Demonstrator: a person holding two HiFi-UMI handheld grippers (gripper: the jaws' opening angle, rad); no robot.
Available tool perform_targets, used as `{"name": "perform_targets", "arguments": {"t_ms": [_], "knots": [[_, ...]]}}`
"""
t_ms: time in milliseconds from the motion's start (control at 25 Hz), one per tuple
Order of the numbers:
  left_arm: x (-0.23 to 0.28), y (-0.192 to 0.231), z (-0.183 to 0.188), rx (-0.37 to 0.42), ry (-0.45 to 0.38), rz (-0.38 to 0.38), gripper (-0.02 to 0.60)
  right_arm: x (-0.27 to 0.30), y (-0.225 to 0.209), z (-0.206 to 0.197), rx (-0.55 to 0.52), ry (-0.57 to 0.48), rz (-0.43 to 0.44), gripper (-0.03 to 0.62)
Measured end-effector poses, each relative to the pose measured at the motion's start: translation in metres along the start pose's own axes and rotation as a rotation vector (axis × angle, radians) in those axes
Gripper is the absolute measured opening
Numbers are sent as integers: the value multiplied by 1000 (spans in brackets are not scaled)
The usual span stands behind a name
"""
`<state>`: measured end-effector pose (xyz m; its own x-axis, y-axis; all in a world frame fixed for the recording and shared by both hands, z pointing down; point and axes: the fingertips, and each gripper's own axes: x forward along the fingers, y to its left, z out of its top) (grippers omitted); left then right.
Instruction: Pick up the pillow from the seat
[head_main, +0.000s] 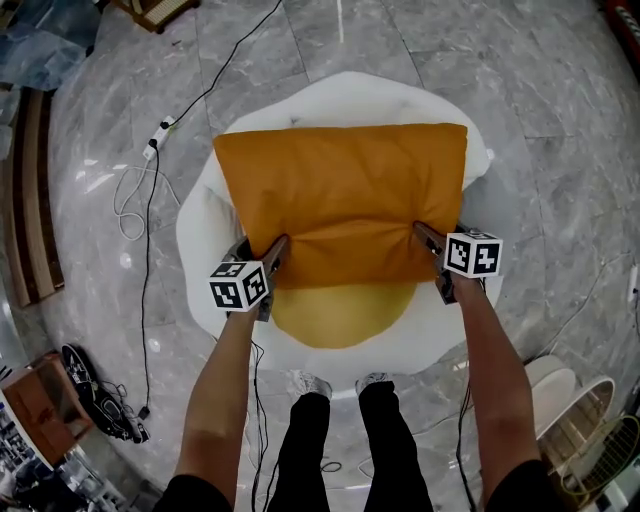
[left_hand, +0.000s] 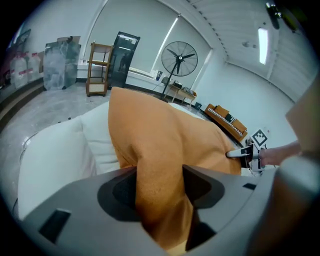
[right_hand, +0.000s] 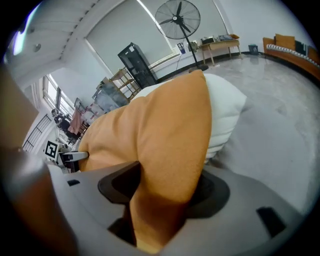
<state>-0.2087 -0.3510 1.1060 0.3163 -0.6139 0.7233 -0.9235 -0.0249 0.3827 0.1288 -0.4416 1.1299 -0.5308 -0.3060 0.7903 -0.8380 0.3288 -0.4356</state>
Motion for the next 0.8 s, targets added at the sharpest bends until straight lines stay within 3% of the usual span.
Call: {"name": "perform_targets", "arguments": {"t_ms": [160,440,800], "knots": [[-18,-15,10,9,-26,15,214,-24,20,6,-60,-25,-34,207],[-94,-51,55,27,-122,22,209,-103,65,39,-101,-130,-27,201],[-236,-113,174,148,-276,9,213,-251,158,121,-154,-322,-25,206]]}}
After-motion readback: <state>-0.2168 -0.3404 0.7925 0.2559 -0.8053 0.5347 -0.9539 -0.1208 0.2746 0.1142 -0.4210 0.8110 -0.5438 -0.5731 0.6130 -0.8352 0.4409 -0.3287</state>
